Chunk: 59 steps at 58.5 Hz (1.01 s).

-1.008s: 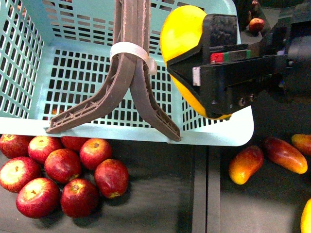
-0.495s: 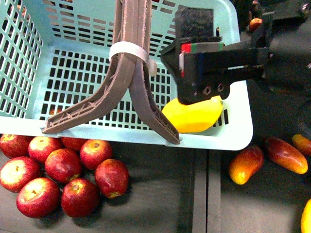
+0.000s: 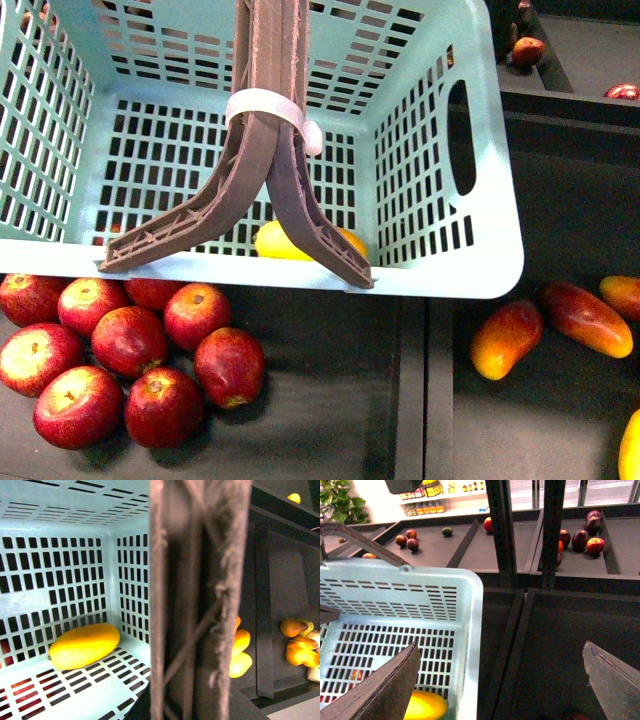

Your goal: Pick mango and avocado into basket

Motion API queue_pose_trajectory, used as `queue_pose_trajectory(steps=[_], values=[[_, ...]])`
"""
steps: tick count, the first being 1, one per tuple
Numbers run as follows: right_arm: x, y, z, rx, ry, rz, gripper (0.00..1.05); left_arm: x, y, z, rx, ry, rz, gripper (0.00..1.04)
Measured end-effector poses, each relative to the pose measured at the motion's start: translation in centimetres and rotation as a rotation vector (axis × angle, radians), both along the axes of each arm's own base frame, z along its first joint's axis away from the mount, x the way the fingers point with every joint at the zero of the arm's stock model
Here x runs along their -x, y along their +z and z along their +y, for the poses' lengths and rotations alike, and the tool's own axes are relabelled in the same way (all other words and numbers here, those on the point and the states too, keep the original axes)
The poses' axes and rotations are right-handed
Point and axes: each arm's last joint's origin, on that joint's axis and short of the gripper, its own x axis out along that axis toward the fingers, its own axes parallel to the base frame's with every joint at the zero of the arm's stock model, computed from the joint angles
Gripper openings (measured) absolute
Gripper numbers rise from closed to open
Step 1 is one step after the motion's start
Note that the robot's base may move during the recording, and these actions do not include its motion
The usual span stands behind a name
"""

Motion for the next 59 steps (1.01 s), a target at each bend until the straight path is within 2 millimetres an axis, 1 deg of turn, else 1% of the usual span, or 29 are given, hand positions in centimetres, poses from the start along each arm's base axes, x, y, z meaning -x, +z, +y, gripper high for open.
queue_pose_trajectory(steps=[8, 14, 20, 26, 29, 43, 45, 48, 51, 53, 54, 59], values=[[2.7, 0.6, -1.3, -0.024, -0.087, -0.031, 0.97, 0.0, 0.0, 0.0, 0.007, -0.001, 0.004, 0.06], [4.5, 0.3, -1.8, -0.056, -0.134, -0.039, 0.97, 0.0, 0.0, 0.0, 0.005, 0.0, 0.003, 0.06], [6.4, -0.8, -2.4, -0.08, -0.183, -0.038, 0.97, 0.0, 0.0, 0.0, 0.002, 0.001, 0.002, 0.06], [7.8, -2.3, -3.0, -0.095, -0.213, -0.037, 0.97, 0.0, 0.0, 0.0, 0.001, 0.004, 0.001, 0.06], [8.1, -2.6, -3.2, -0.101, -0.228, -0.038, 0.97, 0.0, 0.0, 0.0, 0.001, 0.004, 0.001, 0.06], [8.2, -2.6, -3.3, -0.111, -0.235, -0.044, 0.97, 0.0, 0.0, 0.0, 0.003, 0.001, 0.002, 0.06], [8.2, -2.6, -3.4, -0.1, -0.231, -0.06, 0.95, 0.0, 0.0, 0.0, 0.003, 0.001, 0.002, 0.06], [8.4, -2.8, -3.5, -0.008, -0.226, -0.139, 0.83, 0.0, 0.0, 0.0, 0.003, 0.001, 0.002, 0.06], [8.6, -3.0, -3.5, 0.039, -0.226, -0.155, 0.76, 0.0, 0.0, 0.0, 0.003, 0.001, 0.002, 0.06], [8.7, -3.3, -3.5, 0.081, -0.223, -0.162, 0.68, 0.0, 0.0, 0.0, 0.002, 0.001, 0.002, 0.06], [8.7, -3.4, -3.5, 0.084, -0.223, -0.163, 0.67, 0.0, 0.0, 0.0, 0.002, 0.001, 0.001, 0.06], [9.0, -3.9, -3.5, 0.127, -0.219, -0.167, 0.51, 0.0, 0.0, 0.0, 0.002, 0.001, 0.002, 0.06]])
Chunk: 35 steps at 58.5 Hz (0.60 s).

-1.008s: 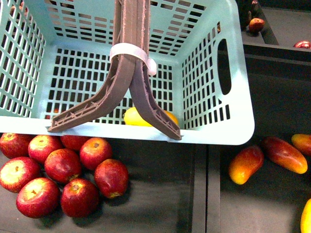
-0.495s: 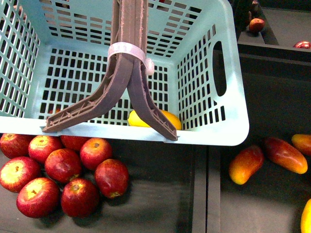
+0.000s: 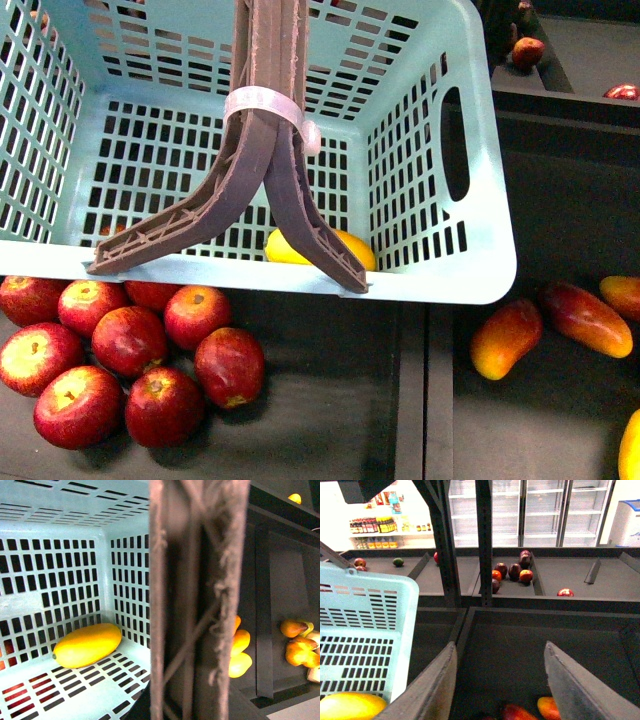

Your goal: Pick mango and avocado into basket

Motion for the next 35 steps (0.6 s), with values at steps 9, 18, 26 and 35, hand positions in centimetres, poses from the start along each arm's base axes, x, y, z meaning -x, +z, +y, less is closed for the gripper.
queue_pose_trajectory(steps=[9, 18, 26, 35], values=[[0.4, -0.5, 0.0, 0.021, 0.0, -0.003, 0.27, 0.0, 0.0, 0.0, -0.002, 0.001, -0.001, 0.06], [0.8, -0.9, 0.0, 0.032, 0.0, -0.004, 0.01, 0.0, 0.0, 0.0, -0.001, 0.001, -0.001, 0.06], [1.0, -1.3, 0.0, 0.033, 0.0, -0.003, 0.09, 0.0, 0.0, 0.0, 0.0, 0.0, 0.0, 0.06], [1.0, -1.3, 0.0, 0.033, 0.0, -0.006, 0.46, 0.0, 0.0, 0.0, 0.0, 0.0, 0.0, 0.06]])
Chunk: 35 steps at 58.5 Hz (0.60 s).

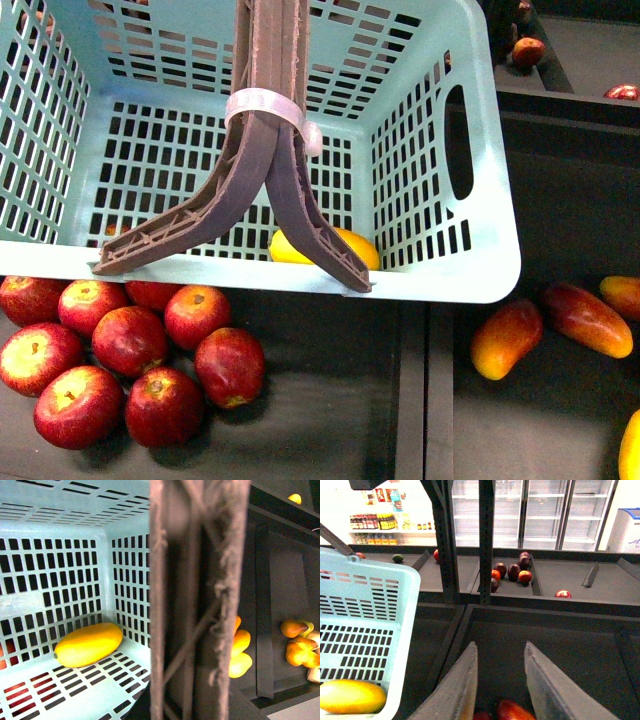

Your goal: Pick mango and avocado into basket

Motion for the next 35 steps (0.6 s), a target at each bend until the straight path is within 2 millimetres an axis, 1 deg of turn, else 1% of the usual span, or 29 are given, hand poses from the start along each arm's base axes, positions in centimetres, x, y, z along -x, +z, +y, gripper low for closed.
queue_pose_trajectory(steps=[5, 6, 9, 13, 15, 17, 21, 35], values=[[0.0, 0.0, 0.0, 0.0, 0.0, 0.0, 0.67, 0.0, 0.0, 0.0, -0.001, 0.0, 0.0, 0.06], [0.0, 0.0, 0.0, 0.0, 0.0, 0.0, 0.68, 0.0, 0.0, 0.0, 0.0, 0.0, 0.0, 0.06], [0.0, 0.0, 0.0, 0.0, 0.0, 0.0, 0.8, 0.0, 0.0, 0.0, 0.0, 0.001, 0.0, 0.06], [0.01, 0.0, -0.01, 0.0, -0.004, 0.0, 0.9, 0.03, 0.0, -0.05, 0.0, -0.002, 0.0, 0.06], [0.0, -0.04, -0.01, 0.0, -0.004, 0.001, 0.97, 0.09, 0.0, -0.18, 0.0, -0.006, 0.0, 0.06], [0.0, -0.04, -0.01, -0.001, -0.003, 0.001, 0.99, 0.15, 0.0, -0.3, 0.001, -0.012, 0.0, 0.06], [0.0, -0.04, -0.01, 0.0, -0.003, 0.001, 0.96, 0.22, 0.0, -0.44, 0.006, -0.021, 0.003, 0.06], [0.02, -0.14, -0.01, 0.0, -0.003, 0.003, 0.97, 0.23, 0.08, -0.38, 0.012, -0.021, 0.004, 0.06]])
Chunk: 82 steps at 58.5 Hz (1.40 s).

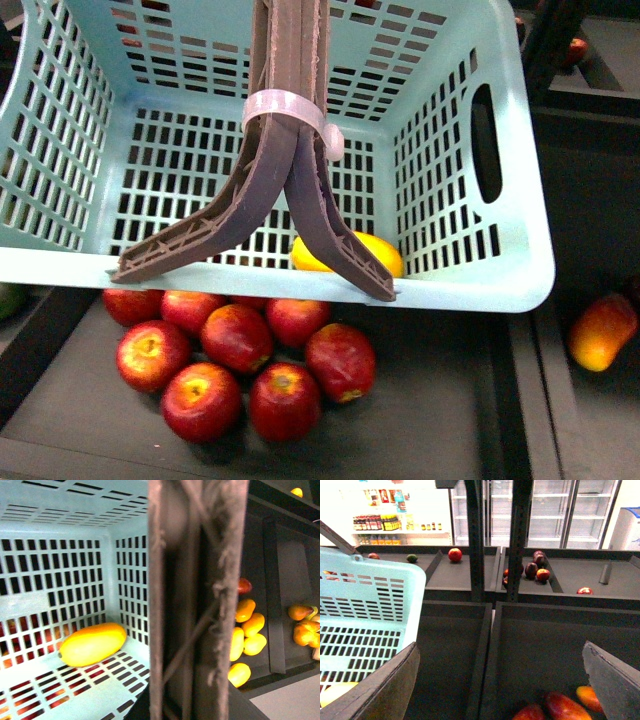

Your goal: Pick mango and avocado into basket

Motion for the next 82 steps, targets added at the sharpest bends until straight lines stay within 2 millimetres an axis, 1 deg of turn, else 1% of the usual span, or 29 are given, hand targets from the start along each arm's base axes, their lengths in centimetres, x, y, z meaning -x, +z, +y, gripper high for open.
queue_pose_trajectory(steps=[14, 82], values=[[-0.01, -0.06, 0.0, 0.0, 0.0, 0.003, 0.97, -0.22, 0.01, 0.42, -0.014, 0.026, -0.008, 0.06], [-0.01, -0.2, 0.0, 0.0, 0.003, 0.008, 0.97, -0.2, 0.02, 0.38, -0.014, 0.021, -0.009, 0.06]])
